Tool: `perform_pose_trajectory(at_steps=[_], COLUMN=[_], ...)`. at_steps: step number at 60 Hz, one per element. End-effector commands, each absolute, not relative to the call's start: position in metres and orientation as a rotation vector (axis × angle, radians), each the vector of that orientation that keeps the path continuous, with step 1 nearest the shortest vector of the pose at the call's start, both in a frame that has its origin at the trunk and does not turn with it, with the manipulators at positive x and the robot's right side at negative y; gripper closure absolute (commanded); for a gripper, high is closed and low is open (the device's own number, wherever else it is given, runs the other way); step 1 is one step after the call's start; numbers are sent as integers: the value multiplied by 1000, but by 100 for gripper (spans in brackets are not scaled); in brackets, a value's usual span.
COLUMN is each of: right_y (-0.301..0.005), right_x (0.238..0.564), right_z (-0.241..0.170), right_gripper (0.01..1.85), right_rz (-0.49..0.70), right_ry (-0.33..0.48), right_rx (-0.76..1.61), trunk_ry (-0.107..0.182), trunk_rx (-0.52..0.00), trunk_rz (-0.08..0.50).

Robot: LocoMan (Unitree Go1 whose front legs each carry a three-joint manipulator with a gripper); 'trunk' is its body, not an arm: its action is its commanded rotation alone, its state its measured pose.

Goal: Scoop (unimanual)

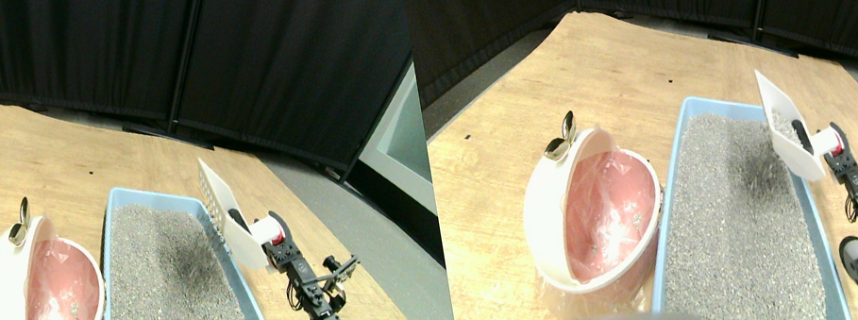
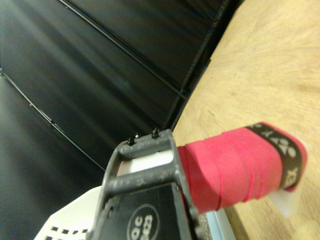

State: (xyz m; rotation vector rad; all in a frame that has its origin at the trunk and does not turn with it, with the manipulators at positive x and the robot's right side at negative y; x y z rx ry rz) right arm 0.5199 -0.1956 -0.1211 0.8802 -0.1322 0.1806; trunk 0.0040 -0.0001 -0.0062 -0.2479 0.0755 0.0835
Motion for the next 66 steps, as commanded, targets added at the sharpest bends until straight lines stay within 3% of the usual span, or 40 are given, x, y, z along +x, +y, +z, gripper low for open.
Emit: perform_pose_trajectory(at_steps=[1,28,50,66], right_y=[-193,-164,-151,-141], right_x=[524,531,534,525], right_z=[-99,-47,-56,-58], right_gripper=[180,180,180,180], right_rz=[246,403,396,442], right_ry=[-195,-120,-86,-89], right_rx=[873,681,686,528], trunk_ry=[42,33,37,51], trunk_rx=[-248,-279,-290,-314], trunk_rz=[81,105,120,165])
